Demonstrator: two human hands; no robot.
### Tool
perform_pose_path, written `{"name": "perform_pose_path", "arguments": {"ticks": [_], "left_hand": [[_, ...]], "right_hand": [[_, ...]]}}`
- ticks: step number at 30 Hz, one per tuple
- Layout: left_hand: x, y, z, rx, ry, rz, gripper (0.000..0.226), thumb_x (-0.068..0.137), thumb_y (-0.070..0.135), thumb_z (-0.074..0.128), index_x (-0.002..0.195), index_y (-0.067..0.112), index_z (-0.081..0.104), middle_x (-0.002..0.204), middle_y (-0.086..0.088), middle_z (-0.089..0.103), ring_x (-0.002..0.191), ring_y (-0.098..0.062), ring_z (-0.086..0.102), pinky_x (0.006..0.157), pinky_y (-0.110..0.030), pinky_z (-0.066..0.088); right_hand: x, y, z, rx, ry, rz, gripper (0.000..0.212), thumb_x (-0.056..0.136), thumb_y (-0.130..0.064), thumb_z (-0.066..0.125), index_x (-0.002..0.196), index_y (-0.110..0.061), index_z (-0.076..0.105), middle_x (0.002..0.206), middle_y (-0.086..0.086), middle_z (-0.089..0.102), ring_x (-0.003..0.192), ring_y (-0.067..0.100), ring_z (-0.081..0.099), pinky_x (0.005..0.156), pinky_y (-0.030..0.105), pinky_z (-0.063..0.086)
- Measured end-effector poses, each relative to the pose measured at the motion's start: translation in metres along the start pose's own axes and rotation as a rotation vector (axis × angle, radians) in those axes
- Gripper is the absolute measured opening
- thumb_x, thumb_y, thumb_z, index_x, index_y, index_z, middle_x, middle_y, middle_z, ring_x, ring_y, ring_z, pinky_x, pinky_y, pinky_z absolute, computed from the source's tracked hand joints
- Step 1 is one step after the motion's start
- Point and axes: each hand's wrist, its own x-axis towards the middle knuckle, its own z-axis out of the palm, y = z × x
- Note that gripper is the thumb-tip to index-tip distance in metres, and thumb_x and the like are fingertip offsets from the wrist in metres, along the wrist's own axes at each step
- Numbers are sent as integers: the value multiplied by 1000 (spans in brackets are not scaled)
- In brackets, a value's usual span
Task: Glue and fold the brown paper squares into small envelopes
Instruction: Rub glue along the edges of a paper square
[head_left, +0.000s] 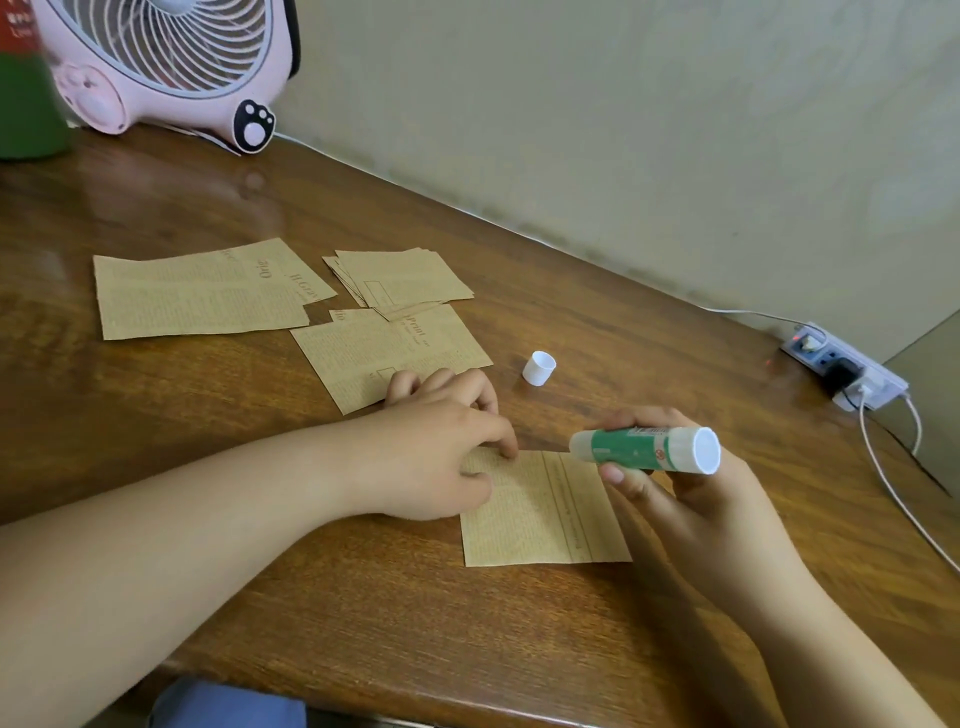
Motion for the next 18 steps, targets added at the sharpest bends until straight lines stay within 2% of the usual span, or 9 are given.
{"name": "perform_pose_path", "arguments": {"ticks": [5,9,11,13,15,18], "left_hand": [[-8,13,21,108,200,-49,27,90,50,44,114,37,47,113,15,29,112,-7,24,99,-34,13],[-3,18,20,22,229,-135,27,92,49,42,115,35,46,119,15,33,119,-9,27,99,-35,15],[4,6,2,-100,171,-136,27,92,45,47,118,41,46,122,18,37,122,-7,27,99,-32,15],[7,-9,-17,-124,2,-85,34,89,45,54,122,48,45,128,22,37,126,-4,23,100,-30,14],[8,-20,-28,-72,-189,-31,44,86,48,59,126,55,41,138,28,26,129,0,15,104,-30,10],[13,-27,-33,-27,-310,25,53,86,50,59,128,65,32,144,33,12,131,2,7,108,-32,5]], "right_hand": [[-2,5,-1,8,16,17,21,79,-42,64,99,-42,56,104,-32,59,98,-9,56,74,2,41],[-2,5,0,7,16,8,22,77,-43,60,99,-41,56,106,-32,58,99,-9,55,73,3,42],[-2,5,-1,7,12,6,22,77,-43,59,99,-41,55,107,-33,57,99,-10,55,73,3,42],[0,5,-1,5,-16,-10,20,82,-45,61,100,-42,55,108,-31,57,100,-8,55,74,3,43],[2,4,-1,6,-70,-25,20,83,-48,62,102,-43,56,107,-30,58,99,-5,56,76,5,44],[8,2,0,17,-148,-1,22,79,-43,61,101,-42,57,105,-30,59,97,-1,58,78,10,46]]}}
